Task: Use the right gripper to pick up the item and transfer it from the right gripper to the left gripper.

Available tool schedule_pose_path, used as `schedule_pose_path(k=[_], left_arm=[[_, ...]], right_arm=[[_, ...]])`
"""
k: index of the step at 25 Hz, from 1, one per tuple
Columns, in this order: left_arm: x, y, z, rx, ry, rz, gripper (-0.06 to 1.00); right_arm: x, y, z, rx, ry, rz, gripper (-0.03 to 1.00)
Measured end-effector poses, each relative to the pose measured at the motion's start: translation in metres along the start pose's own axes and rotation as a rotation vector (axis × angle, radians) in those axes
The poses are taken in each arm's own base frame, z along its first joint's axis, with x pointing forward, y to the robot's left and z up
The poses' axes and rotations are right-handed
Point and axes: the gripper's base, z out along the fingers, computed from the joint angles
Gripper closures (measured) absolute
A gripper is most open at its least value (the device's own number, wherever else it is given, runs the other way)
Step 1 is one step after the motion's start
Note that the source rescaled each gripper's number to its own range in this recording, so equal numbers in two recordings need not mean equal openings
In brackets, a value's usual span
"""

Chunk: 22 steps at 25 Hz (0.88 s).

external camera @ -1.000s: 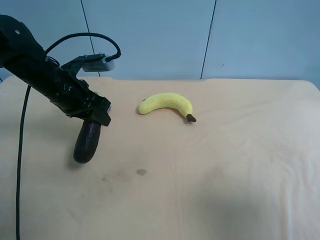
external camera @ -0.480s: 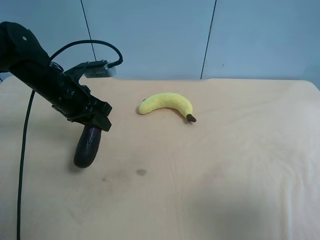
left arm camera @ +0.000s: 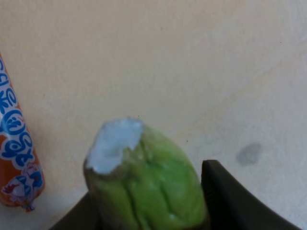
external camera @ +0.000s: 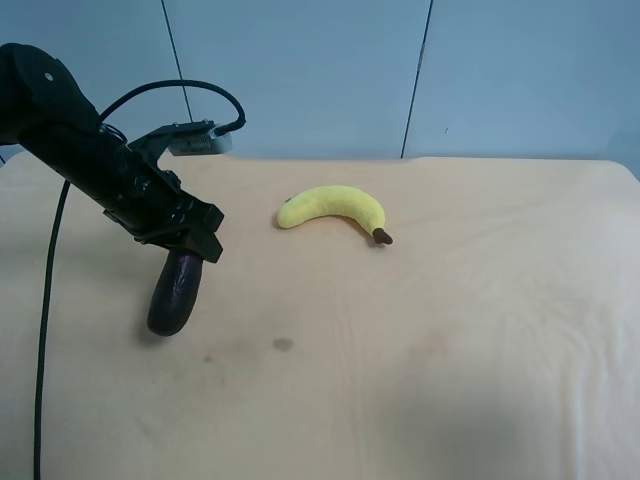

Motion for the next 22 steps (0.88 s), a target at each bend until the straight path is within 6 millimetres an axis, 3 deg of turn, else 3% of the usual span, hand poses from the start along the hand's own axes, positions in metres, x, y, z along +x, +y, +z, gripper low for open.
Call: schedule_pose_path(k=[9, 11, 12, 15, 17, 19, 22], left_arm=[[-0.0009, 0.0005, 0.0000, -0.005, -0.010, -0.001, 0.93], [-0.0018, 0.0010, 0.0000, -0.011, -0.020, -0.001, 0.76], [-0.0018, 0.0010, 0.0000, -0.011, -0.020, -0.001, 0.76], [-0.0032, 0.0018, -0.0001, -0.020, -0.036, -0.001, 0.38], [-0.0043, 0.0023, -0.0001, -0.026, -0.047, -0.002, 0.20], [-0.0049, 0.0026, -0.0002, -0.029, -0.053, -0.002, 0.12], [-0.0055, 0.0030, -0.0002, -0.033, -0.060, -0.002, 0.09]], right_arm=[[0.0000, 0.0000, 0.0000, 0.000, 0.000, 0.000, -0.03], [0.0000, 0.0000, 0.0000, 0.000, 0.000, 0.000, -0.03], [0.0000, 0.0000, 0.0000, 0.000, 0.000, 0.000, -0.03], [0.0000, 0.0000, 0.0000, 0.000, 0.000, 0.000, -0.03], [0.0000, 0.0000, 0.0000, 0.000, 0.000, 0.000, -0.03], [0.0000, 0.0000, 0.0000, 0.000, 0.000, 0.000, -0.03], [0.0000, 0.0000, 0.0000, 0.000, 0.000, 0.000, -0.03]])
